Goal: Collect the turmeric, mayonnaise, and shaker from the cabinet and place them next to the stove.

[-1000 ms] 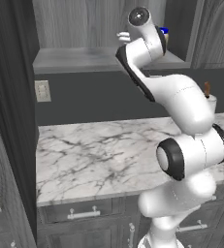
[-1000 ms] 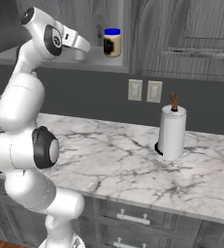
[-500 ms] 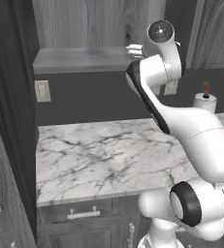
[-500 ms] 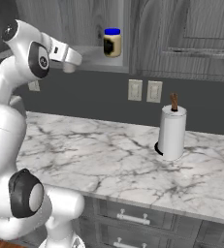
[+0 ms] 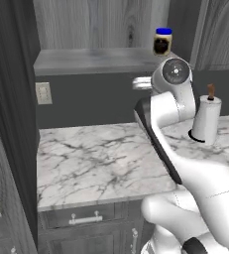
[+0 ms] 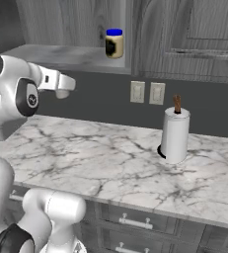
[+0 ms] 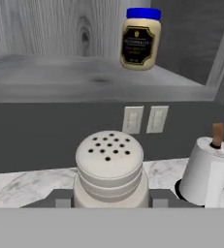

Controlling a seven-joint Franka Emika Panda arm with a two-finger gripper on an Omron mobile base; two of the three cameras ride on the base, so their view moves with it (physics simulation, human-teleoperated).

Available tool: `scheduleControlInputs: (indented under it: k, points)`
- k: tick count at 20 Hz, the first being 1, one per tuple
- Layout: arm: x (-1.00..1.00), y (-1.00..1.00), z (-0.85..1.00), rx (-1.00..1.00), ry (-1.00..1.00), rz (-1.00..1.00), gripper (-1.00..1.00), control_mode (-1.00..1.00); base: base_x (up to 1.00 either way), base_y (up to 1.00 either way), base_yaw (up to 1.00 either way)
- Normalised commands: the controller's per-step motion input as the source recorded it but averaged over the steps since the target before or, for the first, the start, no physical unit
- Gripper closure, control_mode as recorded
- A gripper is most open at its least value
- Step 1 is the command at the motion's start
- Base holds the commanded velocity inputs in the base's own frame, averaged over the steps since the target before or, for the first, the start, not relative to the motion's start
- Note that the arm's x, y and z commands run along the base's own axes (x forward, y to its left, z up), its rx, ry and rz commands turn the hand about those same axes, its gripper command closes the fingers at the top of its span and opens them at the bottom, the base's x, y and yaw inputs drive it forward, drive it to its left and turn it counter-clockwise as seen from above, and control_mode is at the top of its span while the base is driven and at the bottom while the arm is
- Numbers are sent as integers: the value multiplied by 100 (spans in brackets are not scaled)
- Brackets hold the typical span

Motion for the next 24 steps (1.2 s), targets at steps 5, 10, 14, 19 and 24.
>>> scheduleControlInputs:
  k: [5,10,14,19,24]
  points:
    - [-36,9,-19,-3,0,5,100,100,-34,1,2]
    - [0,0,0,0,0,0,100,100,-99,19,0]
    - [0,0,0,0,0,0,100,100,-100,41,-9]
    - [0,0,0,0,0,0,100,100,-100,27,-17]
    - [0,0,0,0,0,0,100,100,-100,3,-32]
